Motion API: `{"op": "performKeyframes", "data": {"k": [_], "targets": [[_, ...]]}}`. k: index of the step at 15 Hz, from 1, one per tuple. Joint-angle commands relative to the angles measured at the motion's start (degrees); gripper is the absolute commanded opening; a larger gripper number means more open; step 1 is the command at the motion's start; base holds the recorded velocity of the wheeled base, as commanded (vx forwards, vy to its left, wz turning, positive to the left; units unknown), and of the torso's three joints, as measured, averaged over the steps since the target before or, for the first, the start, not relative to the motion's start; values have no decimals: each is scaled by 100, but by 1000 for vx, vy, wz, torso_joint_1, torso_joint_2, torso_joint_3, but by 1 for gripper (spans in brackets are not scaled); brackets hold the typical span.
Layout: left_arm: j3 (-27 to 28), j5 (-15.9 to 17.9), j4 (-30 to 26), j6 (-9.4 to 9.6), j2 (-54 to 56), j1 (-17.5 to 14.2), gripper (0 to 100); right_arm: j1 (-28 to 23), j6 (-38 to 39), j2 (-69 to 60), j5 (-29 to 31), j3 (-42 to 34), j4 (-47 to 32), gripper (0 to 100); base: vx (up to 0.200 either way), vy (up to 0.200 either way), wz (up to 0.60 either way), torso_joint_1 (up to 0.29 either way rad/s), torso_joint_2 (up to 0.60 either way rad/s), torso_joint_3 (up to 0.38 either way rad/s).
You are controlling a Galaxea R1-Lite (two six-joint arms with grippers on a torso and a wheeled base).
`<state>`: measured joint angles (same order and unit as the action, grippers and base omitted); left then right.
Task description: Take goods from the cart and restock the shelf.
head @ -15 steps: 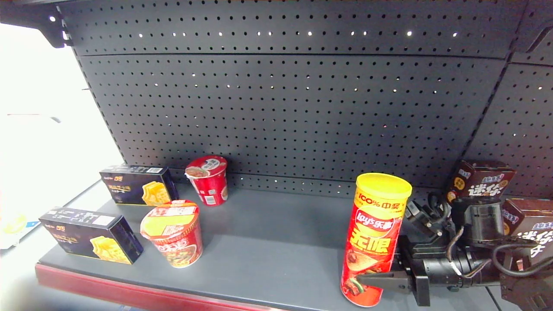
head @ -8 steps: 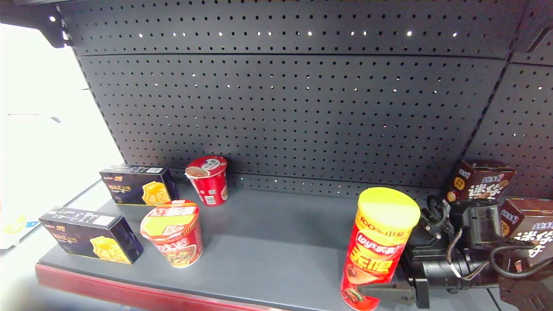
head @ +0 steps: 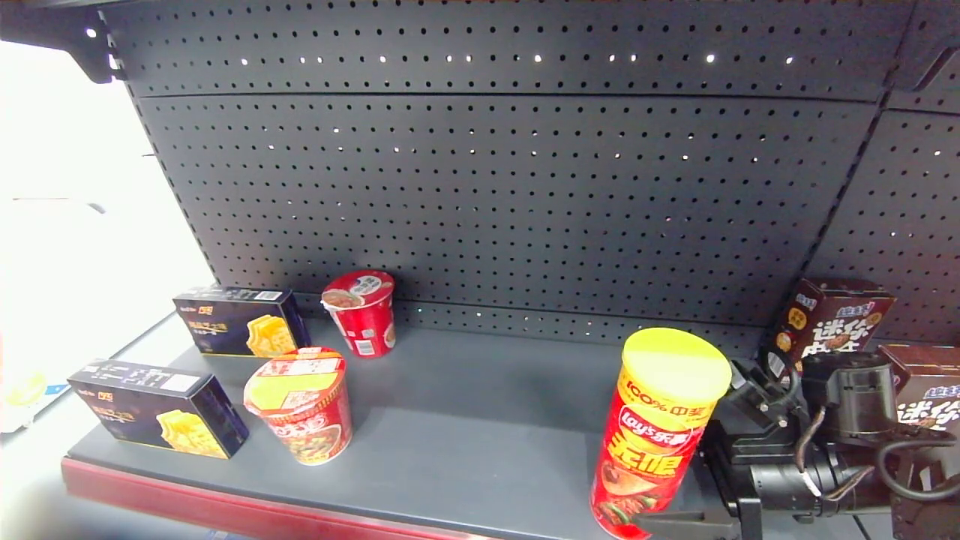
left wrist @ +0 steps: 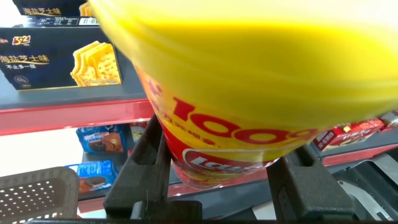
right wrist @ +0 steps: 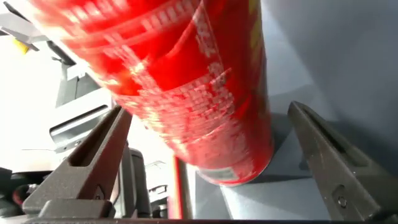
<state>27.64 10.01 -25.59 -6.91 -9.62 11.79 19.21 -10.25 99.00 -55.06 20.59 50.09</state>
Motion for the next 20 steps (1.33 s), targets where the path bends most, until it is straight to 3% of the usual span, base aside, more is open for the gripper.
{"op": "performKeyframes", "data": {"k": [1,6,15,20], "targets": [[-13,1,1,-3,39,-1,0,-32,6,-531,13,-275,-43,100,0,0,0,0,0,0],[14,1,10,-3,39,-1,0,-445,6,-874,215,-600,-52,100,0,0,0,0,0,0],[-4,1,1,-3,74,-1,0,-533,14,-636,848,-442,-17,100,0,0,0,0,0,0],[-65,1,-8,-3,162,-1,0,-717,14,-601,883,-319,-8,100,0,0,0,0,0,0]]}}
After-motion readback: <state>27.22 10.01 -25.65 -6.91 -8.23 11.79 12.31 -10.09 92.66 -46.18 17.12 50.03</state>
